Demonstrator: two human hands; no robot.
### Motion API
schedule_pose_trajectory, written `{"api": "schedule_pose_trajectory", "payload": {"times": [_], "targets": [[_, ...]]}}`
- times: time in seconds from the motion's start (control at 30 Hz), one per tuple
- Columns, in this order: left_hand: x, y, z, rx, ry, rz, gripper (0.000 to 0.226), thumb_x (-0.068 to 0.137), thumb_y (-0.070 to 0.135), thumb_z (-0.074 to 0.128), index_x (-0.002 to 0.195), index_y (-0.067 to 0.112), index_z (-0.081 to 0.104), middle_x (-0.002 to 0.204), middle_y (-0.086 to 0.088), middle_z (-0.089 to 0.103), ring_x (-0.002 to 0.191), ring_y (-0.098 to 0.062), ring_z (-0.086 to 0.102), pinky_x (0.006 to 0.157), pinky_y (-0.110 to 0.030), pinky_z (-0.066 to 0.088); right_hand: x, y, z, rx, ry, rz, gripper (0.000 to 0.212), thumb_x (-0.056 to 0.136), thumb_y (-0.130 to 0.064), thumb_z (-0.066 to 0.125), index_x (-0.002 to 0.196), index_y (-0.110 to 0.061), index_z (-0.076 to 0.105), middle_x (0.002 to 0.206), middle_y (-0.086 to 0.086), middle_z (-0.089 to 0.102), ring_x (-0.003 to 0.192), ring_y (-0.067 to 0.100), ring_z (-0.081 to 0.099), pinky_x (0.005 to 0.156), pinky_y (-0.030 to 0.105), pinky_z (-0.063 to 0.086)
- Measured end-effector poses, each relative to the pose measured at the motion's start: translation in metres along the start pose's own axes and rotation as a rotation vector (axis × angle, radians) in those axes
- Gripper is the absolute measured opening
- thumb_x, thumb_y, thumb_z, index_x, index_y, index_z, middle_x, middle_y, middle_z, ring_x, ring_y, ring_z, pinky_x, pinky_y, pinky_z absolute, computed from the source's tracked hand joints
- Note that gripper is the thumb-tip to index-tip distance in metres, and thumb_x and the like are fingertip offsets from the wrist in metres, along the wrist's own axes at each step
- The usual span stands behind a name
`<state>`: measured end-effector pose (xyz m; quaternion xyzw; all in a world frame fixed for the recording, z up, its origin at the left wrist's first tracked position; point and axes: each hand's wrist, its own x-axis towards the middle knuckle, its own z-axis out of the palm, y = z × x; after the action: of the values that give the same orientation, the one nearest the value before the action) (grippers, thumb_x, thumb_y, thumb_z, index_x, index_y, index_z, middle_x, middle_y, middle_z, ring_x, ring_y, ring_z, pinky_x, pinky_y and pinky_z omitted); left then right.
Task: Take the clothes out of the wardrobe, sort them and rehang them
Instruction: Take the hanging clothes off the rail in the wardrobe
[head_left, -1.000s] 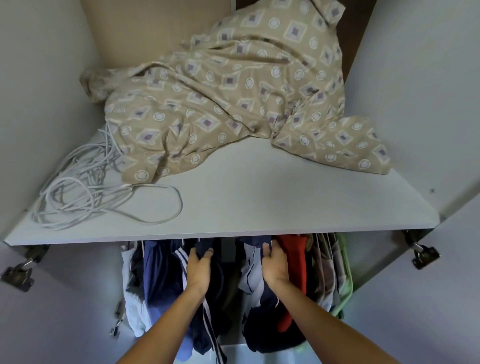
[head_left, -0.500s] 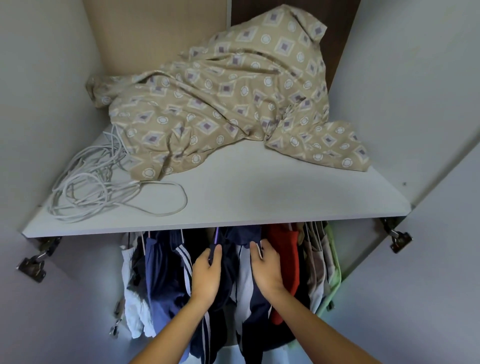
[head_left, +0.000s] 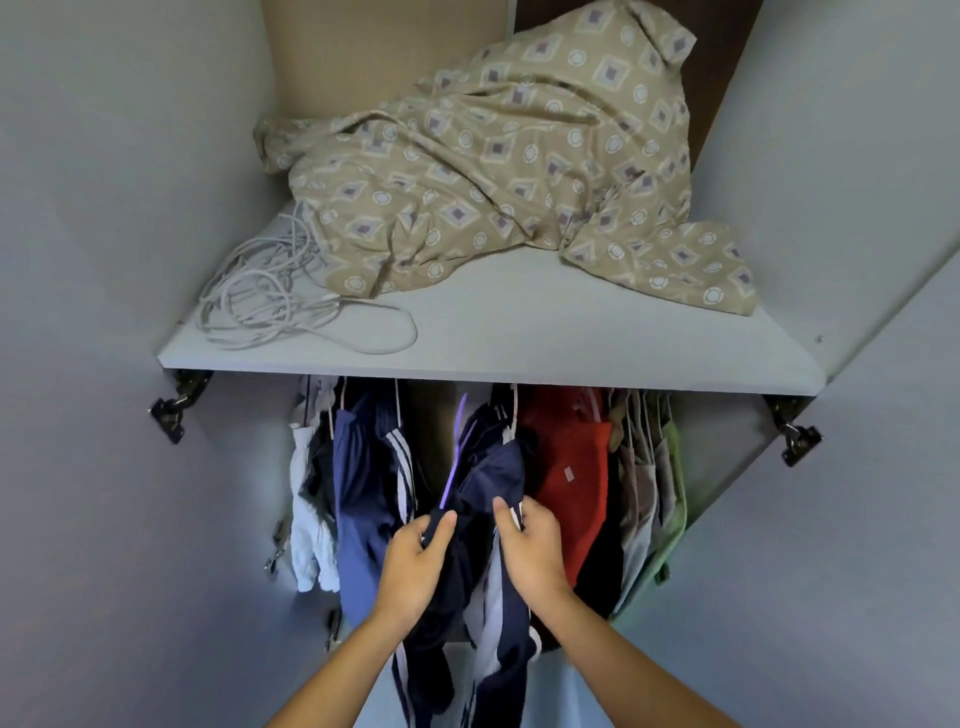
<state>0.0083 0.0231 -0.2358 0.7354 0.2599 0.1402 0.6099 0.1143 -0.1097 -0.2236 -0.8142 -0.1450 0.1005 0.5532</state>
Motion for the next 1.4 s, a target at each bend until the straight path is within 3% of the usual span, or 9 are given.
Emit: {"api": "schedule_pose_trajectory", "payload": {"times": [0.07, 0.2, 0.43, 0.57, 0.67, 0.83, 1.03, 1.27, 1.4], "targets": [[-0.02, -0.003, -0.004, -0.005, 0.047, -0.017, 0.063, 0.1, 0.06, 0.059, 0.077, 0.003, 0.046, 0.066, -0.005, 0.036, 0.062, -0.022, 0.034, 0.062, -0.038, 0.032, -0.012, 0.003, 0.003, 0.002, -0.039, -0.007, 0.045, 0.102, -0.028, 0.064, 0.066, -0.016, 0.039, 0.058, -0.006, 0.037, 0.054, 0.006, 0.035, 0.055, 0.027, 0.032], [-0.072, 0.005, -0.003, -0.033, 0.132, -0.044, 0.052, 0.101, 0.057, 0.059, 0.075, 0.011, 0.053, 0.069, -0.003, 0.042, 0.066, -0.02, 0.039, 0.067, -0.036, 0.036, -0.049, 0.002, -0.003, 0.063, -0.123, -0.036, 0.046, 0.101, -0.025, 0.065, 0.066, -0.02, 0.035, 0.058, -0.007, 0.034, 0.055, 0.007, 0.033, 0.056, 0.031, 0.03], [-0.195, 0.023, 0.003, 0.043, 0.335, -0.064, 0.052, 0.107, 0.046, 0.056, 0.07, 0.018, 0.03, 0.067, 0.0, 0.025, 0.062, -0.015, 0.026, 0.057, -0.025, 0.026, -0.146, -0.001, -0.031, 0.191, -0.34, -0.095, 0.048, 0.105, -0.023, 0.06, 0.067, -0.019, 0.032, 0.057, -0.01, 0.03, 0.054, 0.007, 0.03, 0.054, 0.023, 0.027], [-0.265, 0.024, -0.012, 0.064, 0.463, -0.097, 0.057, 0.11, 0.053, 0.044, 0.076, 0.01, 0.027, 0.076, -0.016, 0.023, 0.072, -0.026, 0.024, 0.067, -0.034, 0.027, -0.203, -0.009, -0.024, 0.187, -0.454, -0.082, 0.048, 0.104, -0.036, 0.059, 0.067, -0.021, 0.033, 0.058, -0.006, 0.033, 0.056, 0.011, 0.036, 0.057, 0.03, 0.031], [-0.313, 0.027, -0.022, 0.038, 0.567, -0.123, 0.055, 0.109, 0.052, 0.043, 0.077, 0.011, 0.027, 0.076, -0.014, 0.024, 0.072, -0.024, 0.025, 0.069, -0.036, 0.026, -0.243, -0.031, -0.02, 0.238, -0.544, -0.112, 0.049, 0.104, -0.029, 0.06, 0.065, -0.019, 0.032, 0.054, -0.01, 0.032, 0.054, 0.007, 0.033, 0.054, 0.021, 0.031], [-0.394, 0.01, -0.047, -0.079, 0.63, -0.16, 0.069, 0.1, 0.065, 0.056, 0.079, 0.001, 0.041, 0.077, -0.005, 0.041, 0.074, -0.02, 0.037, 0.074, -0.039, 0.034, -0.315, -0.052, -0.005, 0.282, -0.686, -0.114, 0.048, 0.108, -0.028, 0.055, 0.066, -0.02, 0.033, 0.052, -0.014, 0.033, 0.053, 0.005, 0.033, 0.054, 0.018, 0.033], [-0.519, 0.0, -0.079, -0.264, 0.737, -0.122, 0.028, 0.106, 0.021, 0.058, 0.102, -0.001, 0.073, 0.099, -0.014, 0.075, 0.093, -0.023, 0.069, 0.089, -0.035, 0.053, -0.437, -0.068, 0.024, 0.283, -0.876, -0.151, 0.045, 0.108, -0.026, 0.053, 0.067, -0.018, 0.037, 0.051, -0.014, 0.037, 0.052, 0.005, 0.035, 0.052, 0.017, 0.034], [-0.671, -0.047, -0.12, -0.412, 0.925, -0.116, 0.043, 0.102, 0.03, 0.059, 0.103, -0.012, 0.068, 0.097, -0.023, 0.07, 0.093, -0.03, 0.064, 0.088, -0.045, 0.049, -0.594, -0.073, 0.064, 0.259, -1.03, -0.175, 0.039, 0.109, -0.029, 0.052, 0.073, -0.017, 0.042, 0.056, -0.013, 0.041, 0.056, 0.005, 0.037, 0.055, 0.019, 0.036], [-0.743, -0.069, -0.15, -0.451, 0.981, -0.085, 0.062, 0.101, 0.043, 0.063, 0.095, -0.019, 0.056, 0.093, -0.018, 0.061, 0.09, -0.029, 0.055, 0.086, -0.045, 0.042, -0.669, -0.078, 0.089, 0.217, -1.087, -0.187, 0.043, 0.108, -0.037, 0.05, 0.076, -0.01, 0.044, 0.063, -0.005, 0.038, 0.059, 0.008, 0.037, 0.058, 0.025, 0.037]]}}
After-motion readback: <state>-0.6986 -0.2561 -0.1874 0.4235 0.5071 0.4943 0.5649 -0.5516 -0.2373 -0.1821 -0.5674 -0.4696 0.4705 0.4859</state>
